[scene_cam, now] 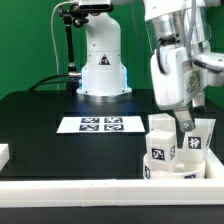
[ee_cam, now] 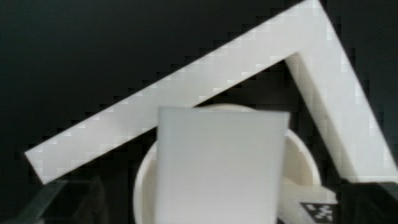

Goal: Assemble stool

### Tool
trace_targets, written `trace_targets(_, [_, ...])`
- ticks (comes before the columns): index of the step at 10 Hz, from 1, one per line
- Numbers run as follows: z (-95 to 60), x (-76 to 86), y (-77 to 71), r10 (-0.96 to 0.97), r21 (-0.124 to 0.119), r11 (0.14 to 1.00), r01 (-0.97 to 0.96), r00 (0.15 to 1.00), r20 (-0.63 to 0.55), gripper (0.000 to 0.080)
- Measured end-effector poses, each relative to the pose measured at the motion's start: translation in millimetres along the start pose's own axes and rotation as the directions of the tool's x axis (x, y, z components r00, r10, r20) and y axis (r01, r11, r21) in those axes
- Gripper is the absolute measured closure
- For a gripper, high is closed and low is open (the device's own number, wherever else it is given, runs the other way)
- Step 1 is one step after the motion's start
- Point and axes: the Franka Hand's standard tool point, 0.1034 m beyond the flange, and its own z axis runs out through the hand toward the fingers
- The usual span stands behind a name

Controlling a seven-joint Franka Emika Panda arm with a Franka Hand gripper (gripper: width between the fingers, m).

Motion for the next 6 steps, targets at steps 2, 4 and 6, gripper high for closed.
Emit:
trace_targets(2, [1.2,1.1,0.0,-0.090,0.001,0.996,0.090,0.996,-0.002,0.0151])
trace_targets(4, [1.2,0.9,0.5,-0.289,-0.004,0.957,0.289,0.957,-0.014,0.0151])
trace_targets(6, [-0.5,-1.3,-0.2,-0.527,-0.024,0.850,0.526,0.849,-0.038,0.0151])
